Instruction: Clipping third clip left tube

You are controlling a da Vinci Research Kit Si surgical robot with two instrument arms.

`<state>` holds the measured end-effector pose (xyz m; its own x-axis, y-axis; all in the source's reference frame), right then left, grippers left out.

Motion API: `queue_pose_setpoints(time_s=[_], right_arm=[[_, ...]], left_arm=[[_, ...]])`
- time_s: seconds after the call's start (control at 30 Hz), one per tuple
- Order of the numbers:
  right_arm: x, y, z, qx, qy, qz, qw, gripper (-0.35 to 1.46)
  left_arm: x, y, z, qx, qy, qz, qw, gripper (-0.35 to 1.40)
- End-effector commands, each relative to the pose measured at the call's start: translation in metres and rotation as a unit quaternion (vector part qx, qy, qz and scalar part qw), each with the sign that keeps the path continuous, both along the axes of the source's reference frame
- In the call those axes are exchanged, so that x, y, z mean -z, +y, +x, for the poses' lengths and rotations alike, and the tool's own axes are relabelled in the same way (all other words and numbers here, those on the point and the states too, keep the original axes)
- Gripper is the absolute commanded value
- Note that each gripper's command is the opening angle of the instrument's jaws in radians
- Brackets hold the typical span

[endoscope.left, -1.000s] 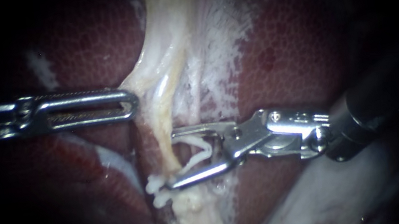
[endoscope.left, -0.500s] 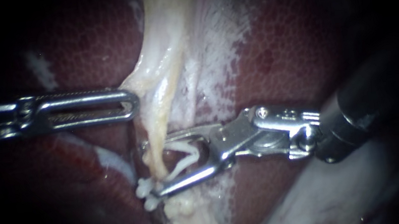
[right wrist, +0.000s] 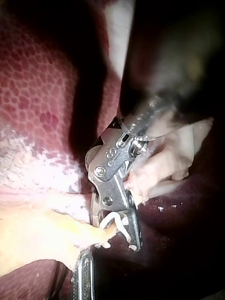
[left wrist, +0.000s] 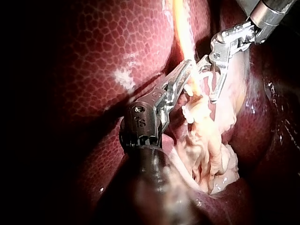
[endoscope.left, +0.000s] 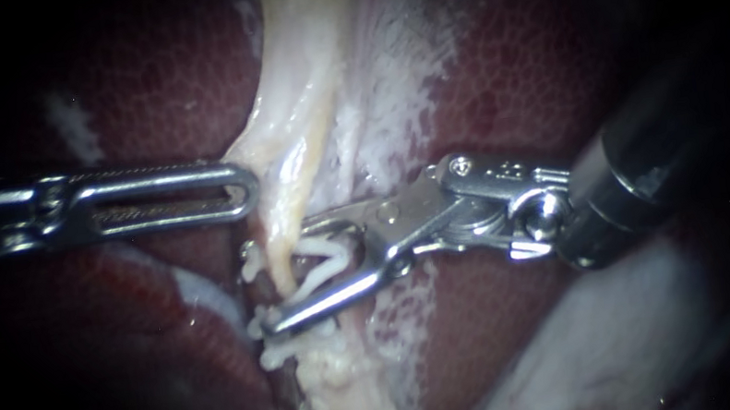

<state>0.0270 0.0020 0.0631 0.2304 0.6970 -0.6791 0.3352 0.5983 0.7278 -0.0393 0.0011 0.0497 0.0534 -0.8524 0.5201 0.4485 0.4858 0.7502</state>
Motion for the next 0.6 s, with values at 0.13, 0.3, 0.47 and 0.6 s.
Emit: queue_pose_setpoints(time_s=[0.13, 0.3, 0.47, 0.6], right_arm=[[-0.0003, -0.0003, 0.0001, 0.001, -0.004, 0.009, 1.0000, 0.48], [-0.0005, -0.0004, 0.0005, 0.000, -0.004, 0.008, 1.0000, 0.47], [-0.0009, -0.0007, 0.0009, 0.000, -0.007, 0.015, 0.9999, 0.44], [-0.0015, -0.0013, 0.0014, 0.000, -0.009, 0.018, 0.9998, 0.44]], left_arm=[[0.0000, 0.0000, 0.0000, 0.000, 0.000, 0.000, 1.0000, -0.35], [0.0000, 0.0000, -0.0001, 0.000, 0.000, 0.000, 1.0000, -0.35], [0.0000, 0.0000, -0.0002, 0.001, 0.000, 0.000, 1.0000, -0.35], [0.0000, -0.0001, -0.0002, 0.001, 0.001, 0.000, 1.0000, -0.35]])
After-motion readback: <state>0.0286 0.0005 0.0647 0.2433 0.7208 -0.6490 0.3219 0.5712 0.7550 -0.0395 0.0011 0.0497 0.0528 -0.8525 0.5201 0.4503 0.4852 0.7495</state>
